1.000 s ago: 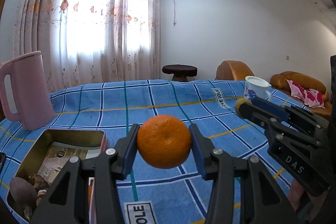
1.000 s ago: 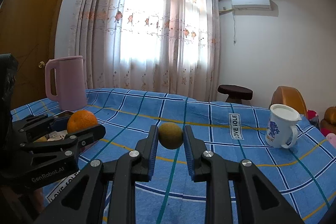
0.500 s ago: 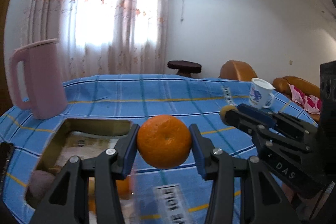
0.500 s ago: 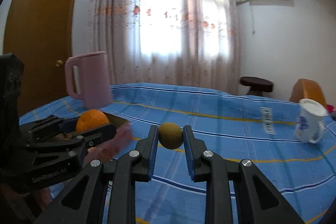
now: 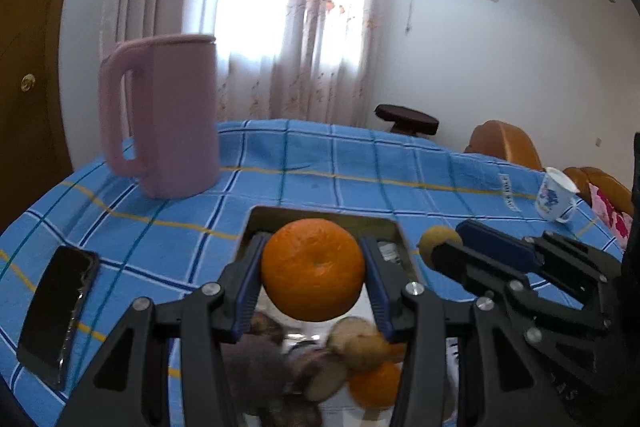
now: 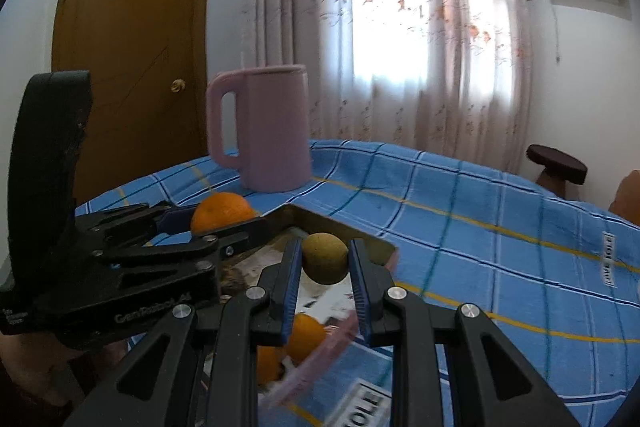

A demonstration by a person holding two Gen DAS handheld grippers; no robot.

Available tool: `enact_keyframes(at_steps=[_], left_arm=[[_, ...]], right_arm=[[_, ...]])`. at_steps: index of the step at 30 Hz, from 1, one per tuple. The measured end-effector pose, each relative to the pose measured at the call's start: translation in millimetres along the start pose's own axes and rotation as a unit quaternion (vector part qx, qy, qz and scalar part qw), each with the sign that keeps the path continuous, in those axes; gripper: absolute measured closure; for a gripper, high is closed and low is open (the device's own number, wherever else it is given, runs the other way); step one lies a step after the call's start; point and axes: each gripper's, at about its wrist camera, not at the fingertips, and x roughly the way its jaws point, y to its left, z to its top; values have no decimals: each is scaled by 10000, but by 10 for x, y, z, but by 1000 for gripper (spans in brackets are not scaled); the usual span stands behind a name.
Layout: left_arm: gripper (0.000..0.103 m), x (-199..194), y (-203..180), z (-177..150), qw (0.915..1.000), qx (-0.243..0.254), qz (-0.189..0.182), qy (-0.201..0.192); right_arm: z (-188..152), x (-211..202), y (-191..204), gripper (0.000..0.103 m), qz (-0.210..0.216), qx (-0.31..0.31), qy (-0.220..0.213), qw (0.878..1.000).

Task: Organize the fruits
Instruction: 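Drop the orange into the tin with the left tool while the right tool drops the lime in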

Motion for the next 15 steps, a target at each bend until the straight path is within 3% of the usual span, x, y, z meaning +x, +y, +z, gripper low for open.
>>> enact_keyframes(at_steps=[13,15], left_arm=[[53,162,161,-124,9992,-4,132,388],[47,133,146,-128,9992,3,143,363]], right_arm=[[-149,324,70,77,248,32,782,9966],[-152,349,116,76,267,-31,827,9962]])
